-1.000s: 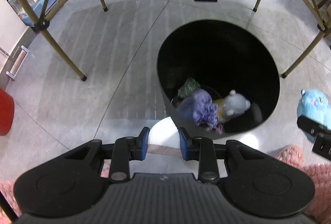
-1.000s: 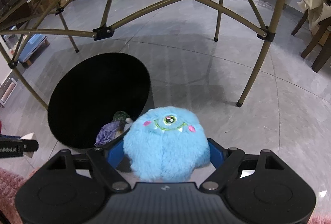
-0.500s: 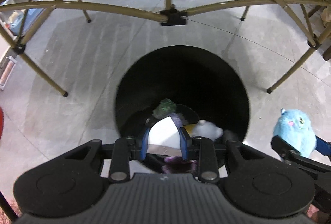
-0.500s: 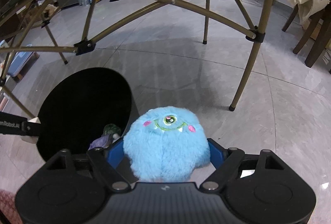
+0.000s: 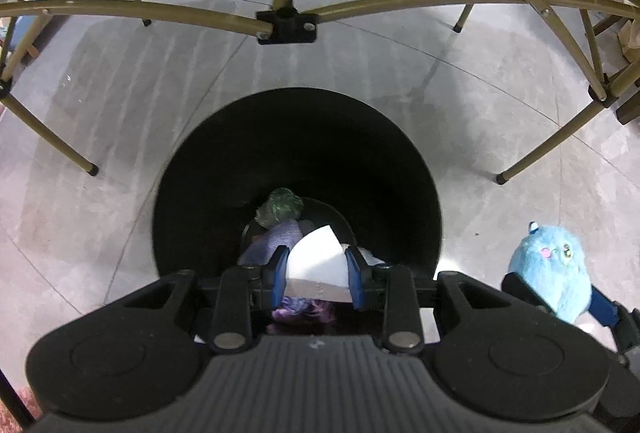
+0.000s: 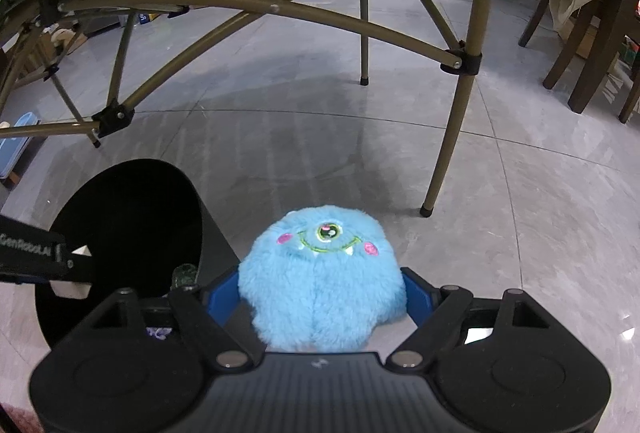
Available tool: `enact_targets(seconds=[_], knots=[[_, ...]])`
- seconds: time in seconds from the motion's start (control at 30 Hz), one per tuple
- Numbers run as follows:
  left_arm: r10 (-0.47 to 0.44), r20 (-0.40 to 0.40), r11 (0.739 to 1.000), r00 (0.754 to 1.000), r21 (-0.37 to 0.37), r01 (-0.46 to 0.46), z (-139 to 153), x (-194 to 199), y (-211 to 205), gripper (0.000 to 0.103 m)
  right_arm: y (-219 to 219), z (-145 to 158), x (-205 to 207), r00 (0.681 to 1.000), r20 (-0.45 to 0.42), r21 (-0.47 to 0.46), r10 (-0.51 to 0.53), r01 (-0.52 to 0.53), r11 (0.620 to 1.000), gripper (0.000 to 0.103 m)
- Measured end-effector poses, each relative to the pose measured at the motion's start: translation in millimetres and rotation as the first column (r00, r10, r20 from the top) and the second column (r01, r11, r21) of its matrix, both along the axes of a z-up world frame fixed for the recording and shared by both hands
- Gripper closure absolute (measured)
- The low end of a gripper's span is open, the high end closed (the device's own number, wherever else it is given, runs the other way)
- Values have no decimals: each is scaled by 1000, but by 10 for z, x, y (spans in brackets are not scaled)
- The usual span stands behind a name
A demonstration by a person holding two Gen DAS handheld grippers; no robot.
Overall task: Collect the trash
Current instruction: 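Lower the foam wedge into the bin and open the left tool, then move the right tool over the bin and open it to drop the blue plush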
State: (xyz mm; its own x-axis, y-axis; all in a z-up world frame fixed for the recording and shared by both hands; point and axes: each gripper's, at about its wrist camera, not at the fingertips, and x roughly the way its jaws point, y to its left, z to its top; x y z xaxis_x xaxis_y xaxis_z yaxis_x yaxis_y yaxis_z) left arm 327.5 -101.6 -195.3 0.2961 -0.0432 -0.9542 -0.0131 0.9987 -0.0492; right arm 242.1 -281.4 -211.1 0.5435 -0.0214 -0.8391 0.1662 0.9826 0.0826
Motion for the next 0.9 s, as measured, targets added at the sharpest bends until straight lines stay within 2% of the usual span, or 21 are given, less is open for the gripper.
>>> enact_targets(seconds=[0.23, 0.33, 0.37, 0.43, 0.47, 0.5, 0.9], knots=[[11, -9, 1000, 1000, 1, -11, -43, 27, -53, 71, -20, -12, -12, 1000, -4, -5, -1, 1, 1000, 21], [18, -13, 1000, 1000, 8, -18, -44, 32, -32, 66, -22, -13, -9, 1000, -3, -5, -2, 2, 1000, 21], [20, -13, 1000, 1000, 11, -20, -43, 33, -29, 60, -18, -12, -11, 1000, -2, -5, -2, 2, 1000, 21], [20, -13, 1000, 1000, 3, -20, -32, 28, -22, 39, -18, -9, -12, 1000, 0, -5, 0, 0, 1000, 21], [24, -17, 1000, 1000, -6, -24, -27, 28, -15, 15, -19, -7, -14, 1000, 1, -6, 1, -1, 1000, 21], [32, -19, 999, 999, -11, -32, -31, 33, -8, 1, -19, -5, -15, 1000, 1, -7, 1, -1, 1000, 21], [41, -19, 999, 999, 25, -41, -36, 42, 40, 0, -17, 34, -43, 1000, 12, -8, 7, -7, 1000, 21]])
